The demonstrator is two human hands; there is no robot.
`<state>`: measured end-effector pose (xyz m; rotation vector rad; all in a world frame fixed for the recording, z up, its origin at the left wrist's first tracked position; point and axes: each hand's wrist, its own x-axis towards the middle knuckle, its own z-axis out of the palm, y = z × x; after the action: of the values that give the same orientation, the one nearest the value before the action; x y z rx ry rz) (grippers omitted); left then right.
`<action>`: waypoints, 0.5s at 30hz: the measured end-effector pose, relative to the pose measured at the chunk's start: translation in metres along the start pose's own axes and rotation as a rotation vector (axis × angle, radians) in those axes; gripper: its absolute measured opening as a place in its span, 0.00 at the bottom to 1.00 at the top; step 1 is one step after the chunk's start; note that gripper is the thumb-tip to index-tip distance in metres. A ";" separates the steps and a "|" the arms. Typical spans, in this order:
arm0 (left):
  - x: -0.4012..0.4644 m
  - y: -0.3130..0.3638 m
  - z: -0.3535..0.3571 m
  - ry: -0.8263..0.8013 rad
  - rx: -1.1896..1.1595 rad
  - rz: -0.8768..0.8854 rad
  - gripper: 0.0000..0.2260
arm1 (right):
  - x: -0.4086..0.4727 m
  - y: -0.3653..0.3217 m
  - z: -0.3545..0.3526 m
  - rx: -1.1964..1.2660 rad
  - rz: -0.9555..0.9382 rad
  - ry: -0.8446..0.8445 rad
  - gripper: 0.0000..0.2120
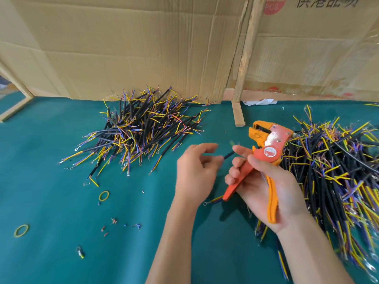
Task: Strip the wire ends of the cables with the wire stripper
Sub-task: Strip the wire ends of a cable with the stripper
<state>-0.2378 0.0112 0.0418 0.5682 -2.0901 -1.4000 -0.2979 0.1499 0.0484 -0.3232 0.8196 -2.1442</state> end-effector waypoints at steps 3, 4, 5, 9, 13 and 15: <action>-0.006 0.016 0.010 -0.274 -0.413 -0.095 0.12 | 0.000 0.000 -0.003 0.021 0.017 -0.048 0.23; -0.005 0.017 0.008 -0.203 -0.369 -0.083 0.13 | 0.000 0.001 -0.003 0.031 0.022 -0.046 0.23; -0.003 0.014 0.002 -0.069 -0.229 -0.062 0.13 | 0.000 0.001 -0.002 0.044 0.031 -0.039 0.23; 0.006 -0.021 -0.040 0.326 0.529 -0.122 0.15 | 0.002 0.008 0.004 0.094 0.088 0.056 0.27; 0.003 -0.028 -0.042 0.321 0.596 -0.249 0.13 | 0.008 0.017 0.008 0.075 0.073 0.281 0.28; 0.003 -0.026 -0.037 0.344 0.645 -0.218 0.12 | 0.012 0.017 0.009 0.041 0.028 0.383 0.22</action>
<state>-0.2151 -0.0262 0.0297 1.2264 -2.2075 -0.6294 -0.2909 0.1290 0.0430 0.1265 0.9833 -2.2258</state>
